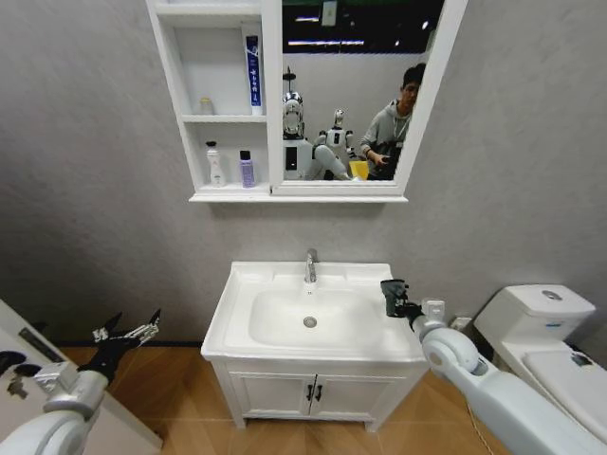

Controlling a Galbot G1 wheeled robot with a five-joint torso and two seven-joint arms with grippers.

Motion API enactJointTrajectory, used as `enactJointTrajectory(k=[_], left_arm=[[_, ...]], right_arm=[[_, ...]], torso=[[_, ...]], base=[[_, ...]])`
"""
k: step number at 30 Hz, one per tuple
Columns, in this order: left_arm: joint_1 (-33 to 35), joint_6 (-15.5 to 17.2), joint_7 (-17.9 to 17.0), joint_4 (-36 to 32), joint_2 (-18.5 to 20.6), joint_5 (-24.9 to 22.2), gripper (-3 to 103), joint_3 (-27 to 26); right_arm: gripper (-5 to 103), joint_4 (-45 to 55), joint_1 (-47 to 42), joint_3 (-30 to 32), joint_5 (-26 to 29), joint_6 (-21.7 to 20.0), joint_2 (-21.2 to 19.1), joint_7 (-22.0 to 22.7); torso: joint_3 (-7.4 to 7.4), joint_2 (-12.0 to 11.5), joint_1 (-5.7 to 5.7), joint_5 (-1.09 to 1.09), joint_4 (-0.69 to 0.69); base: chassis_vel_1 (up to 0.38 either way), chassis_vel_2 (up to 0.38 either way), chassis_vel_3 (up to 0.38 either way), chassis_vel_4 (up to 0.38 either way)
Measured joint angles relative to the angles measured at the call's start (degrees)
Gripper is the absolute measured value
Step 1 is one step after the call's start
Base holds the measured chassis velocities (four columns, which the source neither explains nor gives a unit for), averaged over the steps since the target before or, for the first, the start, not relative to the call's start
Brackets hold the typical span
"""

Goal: Move facial cleanser and shampoo from washbasin to cabinet, then wipe washbasin with towel.

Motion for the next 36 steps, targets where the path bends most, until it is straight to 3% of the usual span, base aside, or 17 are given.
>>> enactJointTrajectory(k=[5,12,29,32,35,36], left_arm=[[0.00,0.00,0.00,0.00,0.00,0.00,100,0.00],[0.00,0.00,0.01,0.00,0.00,0.00,100,0.00],[0.00,0.00,0.01,0.00,0.00,0.00,100,0.00],[0.00,0.00,0.01,0.00,0.00,0.00,100,0.00],[0.00,0.00,0.01,0.00,0.00,0.00,100,0.00],[0.00,0.00,0.01,0.00,0.00,0.00,100,0.00]], right_arm=[[1,-7.15,3.28,-3.88,-2.46,1.29,2.01,-3.22],[1,-16.40,8.93,-9.57,-3.35,1.48,6.03,-4.05],[-2,-28.70,15.27,-14.64,-11.04,6.98,9.15,-7.78],[1,-29.11,15.53,-14.91,-11.57,7.36,9.16,-8.34],[15,-28.46,15.49,-14.75,-11.66,7.36,8.87,-8.86],[15,-28.46,15.49,-14.75,-11.66,7.36,8.87,-8.86]], torso=[[0.01,0.00,0.00,0.02,-0.02],[0.01,-0.01,0.01,0.01,0.00],[0.01,-0.01,0.01,0.01,0.00],[0.01,-0.01,0.01,0.00,-0.01],[0.01,-0.01,0.01,0.01,-0.01],[0.01,-0.01,0.01,0.01,-0.01]], base=[[0.000,0.000,0.000,0.000],[0.000,0.000,0.000,0.000],[0.000,0.000,0.000,0.000],[0.000,0.000,0.000,0.000],[0.000,0.000,0.000,0.000],[0.000,0.000,0.000,0.000]])
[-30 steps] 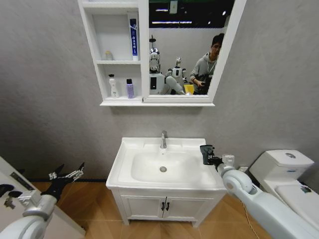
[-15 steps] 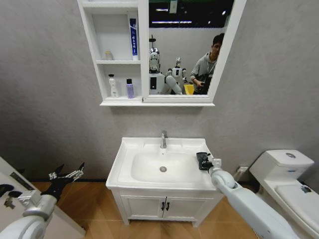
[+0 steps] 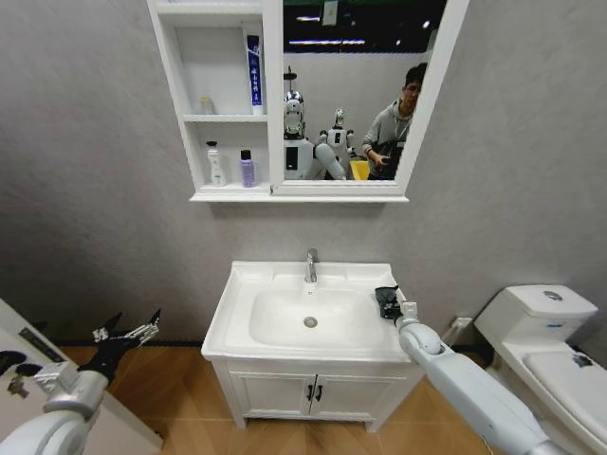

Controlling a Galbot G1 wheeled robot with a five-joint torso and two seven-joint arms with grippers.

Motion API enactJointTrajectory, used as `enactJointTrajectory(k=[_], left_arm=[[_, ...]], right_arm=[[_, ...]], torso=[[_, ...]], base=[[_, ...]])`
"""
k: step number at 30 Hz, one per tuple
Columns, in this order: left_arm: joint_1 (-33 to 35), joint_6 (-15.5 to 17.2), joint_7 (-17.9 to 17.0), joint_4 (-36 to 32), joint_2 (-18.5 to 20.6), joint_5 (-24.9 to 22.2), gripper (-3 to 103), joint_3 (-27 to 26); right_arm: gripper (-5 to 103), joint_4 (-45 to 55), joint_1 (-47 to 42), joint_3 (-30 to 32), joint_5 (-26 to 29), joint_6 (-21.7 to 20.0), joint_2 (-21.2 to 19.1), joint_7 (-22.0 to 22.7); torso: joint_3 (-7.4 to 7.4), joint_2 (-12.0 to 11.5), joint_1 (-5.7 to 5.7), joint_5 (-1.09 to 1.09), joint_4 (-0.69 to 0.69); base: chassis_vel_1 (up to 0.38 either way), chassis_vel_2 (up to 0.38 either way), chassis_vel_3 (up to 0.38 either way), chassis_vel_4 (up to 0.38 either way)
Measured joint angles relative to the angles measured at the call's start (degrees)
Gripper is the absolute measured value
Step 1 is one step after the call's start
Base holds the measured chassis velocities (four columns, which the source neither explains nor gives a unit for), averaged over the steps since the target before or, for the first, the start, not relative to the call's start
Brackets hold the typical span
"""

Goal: Move facial cleanser and shampoo from washbasin to cabinet, then wipe washbasin with towel.

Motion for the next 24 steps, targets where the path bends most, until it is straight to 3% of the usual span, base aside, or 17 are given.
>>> enactJointTrajectory(k=[5,6,9,11,12,14,15,17,20,24], left_arm=[[0.00,0.00,-0.01,0.00,0.00,0.00,100,0.00],[0.00,0.00,-0.01,0.00,0.00,0.00,100,0.00],[0.00,0.00,-0.01,0.00,0.00,0.00,100,0.00],[-0.01,0.00,-0.01,0.00,0.00,0.00,100,0.00],[0.00,0.00,-0.01,0.00,0.00,0.00,100,0.00],[0.00,0.00,-0.01,0.00,0.00,0.00,100,0.00],[0.00,0.00,-0.02,0.00,0.00,0.00,100,0.00],[0.00,0.00,-0.01,0.00,0.00,0.00,100,0.00],[0.00,0.00,-0.04,0.00,0.00,0.00,100,0.00],[0.00,0.00,-0.02,0.00,0.00,0.00,100,0.00]], right_arm=[[37,1.84,-0.91,1.20,0.00,-0.21,-0.81,0.31],[37,1.84,-0.91,1.20,0.00,-0.21,-0.81,0.31],[54,4.50,-2.74,3.14,1.48,-0.64,-1.50,1.52],[54,6.09,-3.86,4.23,1.88,-0.66,-1.96,1.62],[65,7.69,-5.24,5.77,2.11,-0.66,-2.41,1.58],[65,9.41,-6.78,7.48,2.18,-0.53,-2.92,1.38],[76,11.60,-8.71,9.52,2.08,0.06,-3.53,1.10],[76,13.44,-10.54,11.42,1.70,0.63,-4.01,0.96],[91,19.59,-18.13,17.53,-0.88,4.39,-6.10,-1.08],[99,23.64,-24.65,21.58,-4.31,8.87,-6.52,-2.77]], torso=[[0.00,0.00,0.00,0.00,0.00],[0.00,0.00,0.00,0.00,0.00],[0.00,0.00,0.00,0.00,0.00],[0.00,0.00,0.00,0.01,0.00],[0.00,0.00,0.00,0.00,0.01],[-0.01,0.01,0.00,0.00,0.00],[-0.01,0.01,0.00,0.00,0.00],[-0.01,0.01,0.00,0.00,0.00],[-0.01,0.02,-0.01,-0.01,-0.01],[-0.01,0.01,-0.02,0.01,0.01]], base=[[0.000,0.000,0.000,0.000],[0.000,0.000,0.000,0.000],[0.000,0.000,0.000,0.000],[0.000,0.000,0.000,0.000],[0.000,0.000,0.000,0.000],[0.000,0.000,0.000,0.000],[0.000,0.000,0.000,0.000],[0.000,0.000,0.000,0.000],[0.000,0.000,0.000,0.000],[0.000,0.000,0.000,0.000]])
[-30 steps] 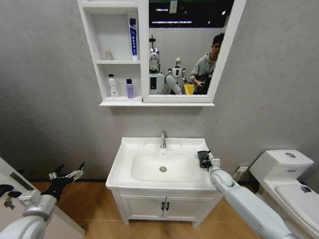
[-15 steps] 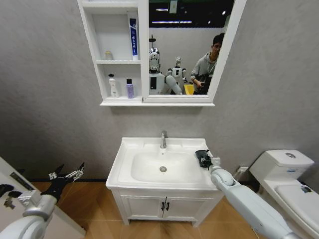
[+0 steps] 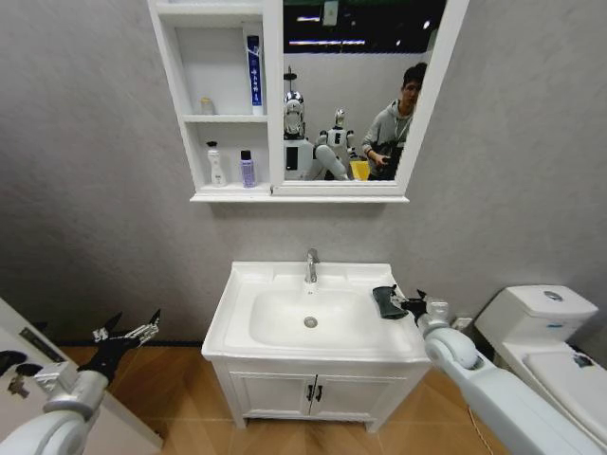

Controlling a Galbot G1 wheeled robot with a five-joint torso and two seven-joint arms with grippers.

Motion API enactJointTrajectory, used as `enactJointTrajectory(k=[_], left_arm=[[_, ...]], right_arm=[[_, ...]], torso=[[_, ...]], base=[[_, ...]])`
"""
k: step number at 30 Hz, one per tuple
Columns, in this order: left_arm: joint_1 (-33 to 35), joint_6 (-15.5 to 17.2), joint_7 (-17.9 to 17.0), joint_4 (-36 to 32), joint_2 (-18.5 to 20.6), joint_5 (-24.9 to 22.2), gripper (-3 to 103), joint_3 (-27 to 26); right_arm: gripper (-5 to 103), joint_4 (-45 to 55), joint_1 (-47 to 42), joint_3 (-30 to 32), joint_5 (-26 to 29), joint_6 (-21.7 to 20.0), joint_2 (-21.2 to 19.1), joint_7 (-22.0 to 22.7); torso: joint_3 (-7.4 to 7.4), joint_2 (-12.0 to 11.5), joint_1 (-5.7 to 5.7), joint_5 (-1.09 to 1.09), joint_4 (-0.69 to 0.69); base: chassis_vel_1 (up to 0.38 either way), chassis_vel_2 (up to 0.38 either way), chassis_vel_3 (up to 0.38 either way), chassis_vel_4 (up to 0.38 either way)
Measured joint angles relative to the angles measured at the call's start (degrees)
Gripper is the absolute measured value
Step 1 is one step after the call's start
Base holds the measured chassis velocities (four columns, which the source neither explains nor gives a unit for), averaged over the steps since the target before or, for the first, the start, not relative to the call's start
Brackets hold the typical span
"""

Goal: Move facial cleanser and shampoo from washbasin to cabinet, then wipe washbasin with towel.

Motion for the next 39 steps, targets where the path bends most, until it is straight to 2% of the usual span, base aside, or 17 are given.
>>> enactJointTrajectory(k=[3,5,7,9,10,15,16,19,20,22,23,25,28,30,31,34,39], left_arm=[[0.00,0.00,-0.01,0.00,0.00,0.00,100,0.00],[0.00,0.00,-0.01,0.00,0.00,0.00,100,0.00],[0.00,0.00,-0.04,0.00,0.00,0.00,100,0.00],[0.00,0.00,-0.01,0.00,0.00,0.00,100,0.00],[0.00,0.00,-0.01,0.00,0.00,0.00,100,0.00],[0.00,-0.01,0.00,0.00,0.00,0.00,100,0.00],[0.00,-0.01,0.00,0.00,0.00,0.00,100,0.00],[0.00,0.00,-0.01,0.00,0.00,0.00,100,0.00],[0.00,0.00,-0.01,0.00,0.00,0.00,100,0.00],[0.00,0.00,-0.01,0.00,0.00,0.00,100,0.00],[0.00,0.00,-0.01,0.00,0.00,0.00,100,0.00],[0.00,-0.01,-0.01,0.00,0.00,0.00,100,0.00],[0.00,-0.01,-0.01,0.00,0.00,0.00,100,0.00],[0.00,0.00,-0.01,0.00,0.00,0.00,100,0.00],[0.00,0.00,-0.01,0.00,0.00,0.00,100,0.00],[0.00,0.00,0.00,0.00,0.00,0.00,100,0.00],[0.00,0.00,0.00,0.00,0.00,0.00,100,0.00]], right_arm=[[100,6.92,-11.07,7.64,-6.69,3.53,1.92,-2.69],[100,8.81,-13.89,9.34,-7.47,3.93,2.78,-2.96],[100,14.84,-23.38,14.12,-9.73,4.94,5.92,-3.30],[100,16.77,-26.75,15.72,-10.99,5.52,7.09,-3.52],[100,19.78,-31.18,17.54,-12.68,6.36,8.66,-3.85],[100,26.14,-38.05,16.52,-16.45,6.44,13.65,-2.40],[100,26.14,-38.05,16.52,-16.45,6.44,13.65,-2.40],[100,29.97,-43.10,14.67,-22.87,7.55,19.78,-1.18],[100,29.97,-43.10,14.67,-22.87,7.55,19.78,-1.18],[100,31.03,-45.84,14.15,-26.73,10.23,23.64,-1.01],[100,31.03,-45.84,14.15,-26.73,10.23,23.64,-1.01],[100,31.13,-46.65,14.83,-28.76,13.62,26.57,-1.75],[100,30.50,-46.10,17.22,-26.99,14.81,27.52,-3.04],[100,29.54,-45.09,21.06,-22.64,14.76,27.17,-4.13],[100,29.54,-45.09,21.06,-22.64,14.76,27.17,-4.13],[100,29.77,-44.38,25.20,-16.54,12.83,25.78,-4.36],[100,30.58,-44.10,25.58,-15.80,11.62,26.12,-4.23]], torso=[[0.00,0.00,0.00,-0.02,-0.01],[0.00,0.00,0.00,-0.02,0.00],[0.00,0.00,0.00,-0.01,-0.02],[-0.01,0.01,0.00,-0.02,-0.02],[0.00,0.01,-0.01,-0.03,-0.02],[0.00,0.01,-0.01,-0.02,-0.01],[0.00,0.01,-0.01,-0.02,-0.01],[0.00,0.00,0.00,-0.02,0.00],[0.00,0.00,0.00,-0.02,0.00],[0.00,0.01,-0.01,-0.03,-0.02],[0.00,0.01,-0.01,-0.03,-0.02],[0.00,0.01,-0.01,-0.02,-0.02],[0.00,0.01,-0.01,-0.02,-0.01],[0.01,0.00,0.00,-0.01,-0.01],[0.01,0.00,0.00,-0.01,-0.01],[0.01,-0.01,0.02,0.00,0.00],[0.01,-0.01,0.01,-0.01,-0.01]], base=[[0.000,0.000,0.000,0.000],[0.000,0.000,0.000,0.000],[0.000,0.000,0.000,0.000],[0.000,0.000,0.000,0.000],[0.000,0.000,0.000,0.000],[0.000,0.000,0.000,0.000],[0.000,0.000,0.000,0.000],[0.000,0.000,0.000,0.000],[0.000,0.000,0.000,0.000],[0.000,0.000,0.000,0.000],[0.000,0.000,0.000,0.000],[0.000,0.000,0.000,0.000],[0.000,0.000,0.000,0.000],[0.000,0.000,0.000,0.000],[0.000,0.000,0.000,0.000],[0.000,0.000,0.000,0.000],[0.000,0.000,0.000,0.000]])
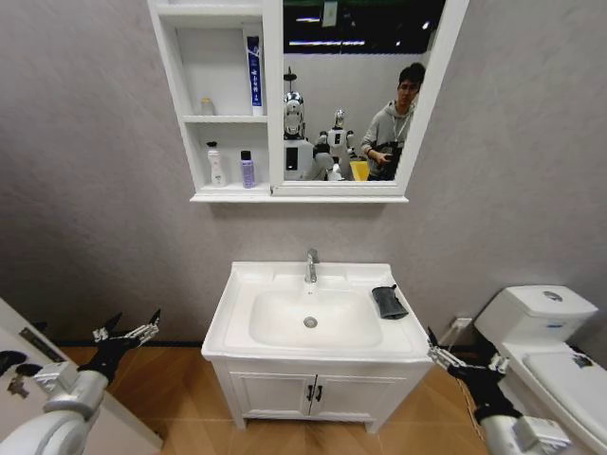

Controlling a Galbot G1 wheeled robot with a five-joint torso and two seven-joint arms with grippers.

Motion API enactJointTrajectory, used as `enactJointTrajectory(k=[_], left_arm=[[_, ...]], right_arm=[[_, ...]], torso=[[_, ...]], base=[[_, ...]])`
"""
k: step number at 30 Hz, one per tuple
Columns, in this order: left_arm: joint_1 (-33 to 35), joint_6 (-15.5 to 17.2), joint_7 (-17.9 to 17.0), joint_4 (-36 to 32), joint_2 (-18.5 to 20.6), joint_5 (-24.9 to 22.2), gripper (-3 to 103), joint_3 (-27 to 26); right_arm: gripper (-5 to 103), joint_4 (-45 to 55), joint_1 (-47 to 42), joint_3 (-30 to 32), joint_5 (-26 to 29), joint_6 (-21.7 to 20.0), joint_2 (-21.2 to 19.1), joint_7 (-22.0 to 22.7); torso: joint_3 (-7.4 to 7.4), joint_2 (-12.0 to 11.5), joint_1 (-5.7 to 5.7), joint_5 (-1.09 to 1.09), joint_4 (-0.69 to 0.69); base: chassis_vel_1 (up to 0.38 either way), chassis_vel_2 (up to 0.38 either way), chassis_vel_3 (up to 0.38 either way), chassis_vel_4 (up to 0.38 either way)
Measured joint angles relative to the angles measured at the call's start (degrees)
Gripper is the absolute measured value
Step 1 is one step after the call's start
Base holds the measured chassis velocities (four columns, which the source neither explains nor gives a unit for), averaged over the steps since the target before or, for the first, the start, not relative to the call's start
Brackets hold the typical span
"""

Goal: Move facial cleanser and shampoo from washbasin to cabinet, then wipe washbasin with towel.

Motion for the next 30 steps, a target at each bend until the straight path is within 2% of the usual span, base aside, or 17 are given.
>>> enactJointTrajectory(k=[6,30], left_arm=[[0.00,0.00,0.00,0.00,0.00,0.00,100,0.00],[0.00,0.00,0.00,0.00,0.00,0.00,100,0.00]], right_arm=[[100,1.41,0.11,-1.57,-0.56,-1.03,1.07,1.25],[100,1.41,0.21,-1.79,-0.70,-1.17,1.03,1.39]], torso=[[0.00,0.00,0.00,-0.01,0.00],[0.00,0.00,0.00,0.00,0.00]], base=[[0.000,0.000,0.000,0.000],[0.000,0.000,0.000,0.000]])
